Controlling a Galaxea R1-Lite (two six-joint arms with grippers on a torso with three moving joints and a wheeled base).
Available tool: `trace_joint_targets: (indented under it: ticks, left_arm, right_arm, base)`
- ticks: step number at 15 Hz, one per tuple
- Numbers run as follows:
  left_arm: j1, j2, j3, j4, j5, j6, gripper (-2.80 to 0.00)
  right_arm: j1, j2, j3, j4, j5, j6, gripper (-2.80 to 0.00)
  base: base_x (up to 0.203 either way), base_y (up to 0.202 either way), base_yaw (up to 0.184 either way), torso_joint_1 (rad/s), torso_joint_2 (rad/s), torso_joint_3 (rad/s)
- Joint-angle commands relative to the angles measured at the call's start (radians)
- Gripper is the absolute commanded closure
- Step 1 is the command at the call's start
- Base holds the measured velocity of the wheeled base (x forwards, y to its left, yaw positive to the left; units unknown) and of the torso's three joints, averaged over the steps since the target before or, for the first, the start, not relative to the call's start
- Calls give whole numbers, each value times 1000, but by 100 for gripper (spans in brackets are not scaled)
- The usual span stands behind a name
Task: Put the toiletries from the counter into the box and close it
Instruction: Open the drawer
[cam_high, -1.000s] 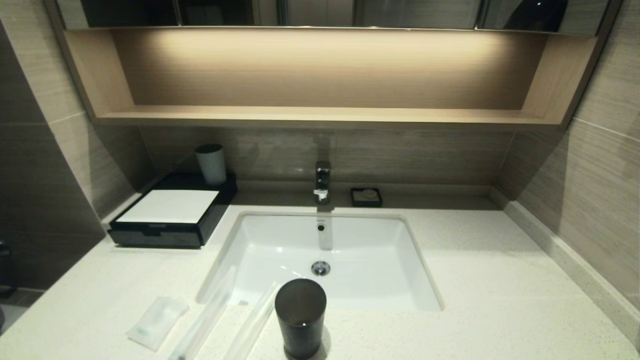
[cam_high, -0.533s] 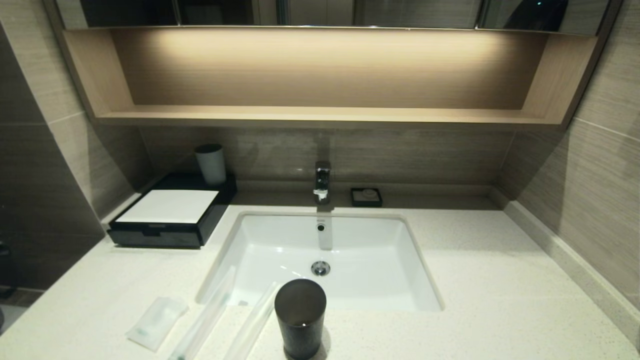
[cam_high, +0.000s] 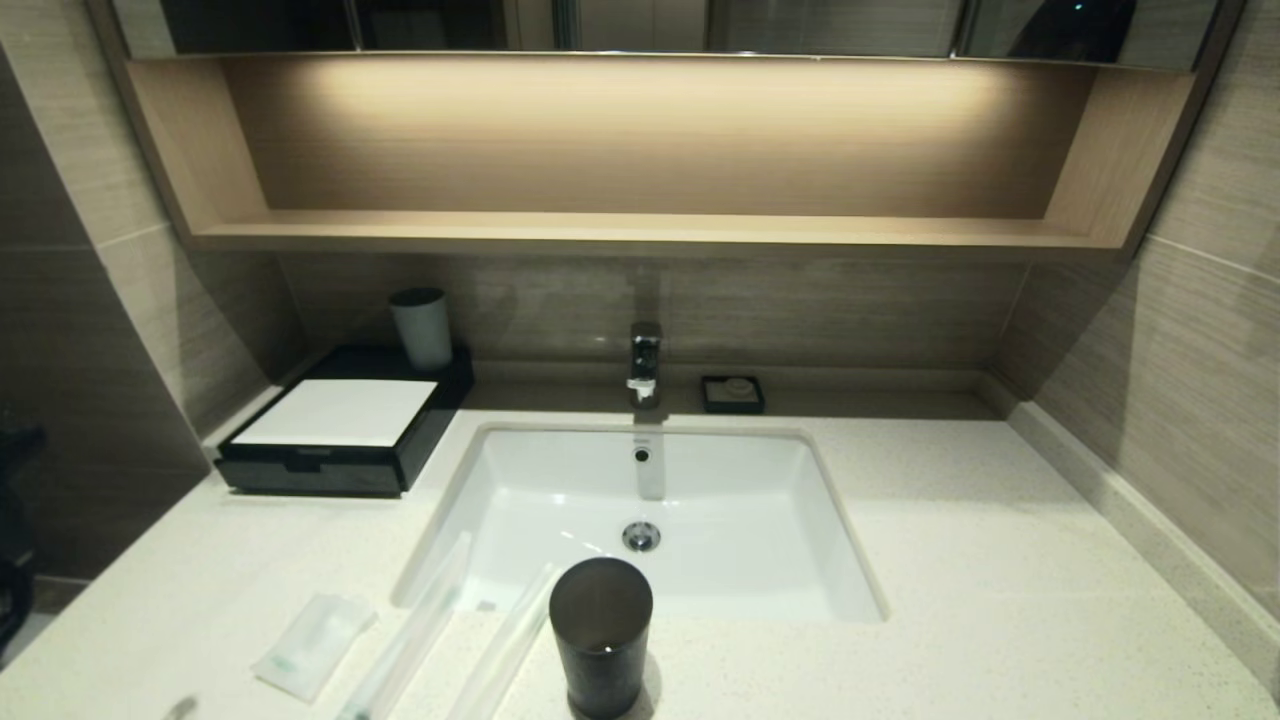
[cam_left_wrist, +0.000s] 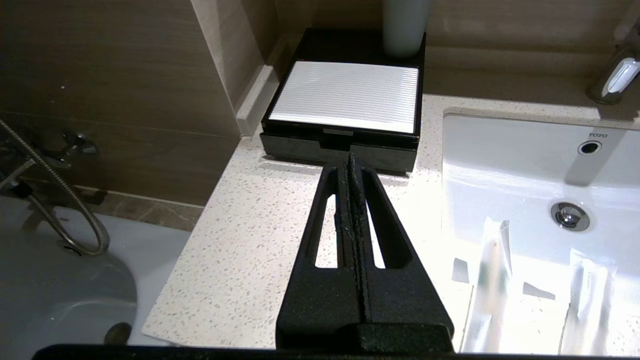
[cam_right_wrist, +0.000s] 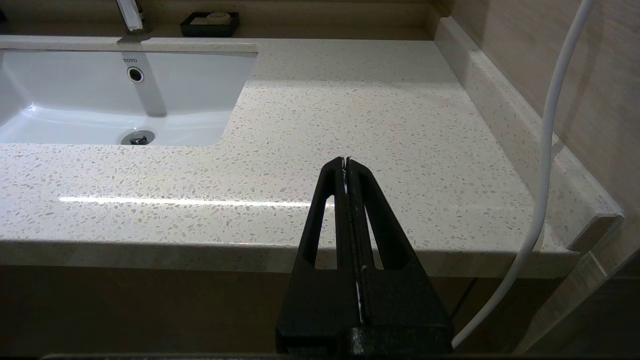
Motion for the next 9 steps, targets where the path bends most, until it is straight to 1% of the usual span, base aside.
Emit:
trace_joint_targets:
  ticks: [1,4,6,9]
  left_arm:
    - [2,131,-18,-33,3,-27,0]
    - [32,195,-24,-34,-4,-38,0]
    - [38,214,-19,-30,-4,-39,0]
    - [59,286,-15,-33,-10,-35,0]
  right_arm:
    - [0,0,2,-1,0,0,0]
    - [0,0,2,-1,0,0,0]
    - [0,0,2,-1,0,0,0]
    - [0,0,2,-1,0,-2,0]
  base:
    - [0,0,0,0,0,0]
    - [0,0,0,0,0,0]
    - [0,0,0,0,0,0]
    - [0,0,0,0,0,0]
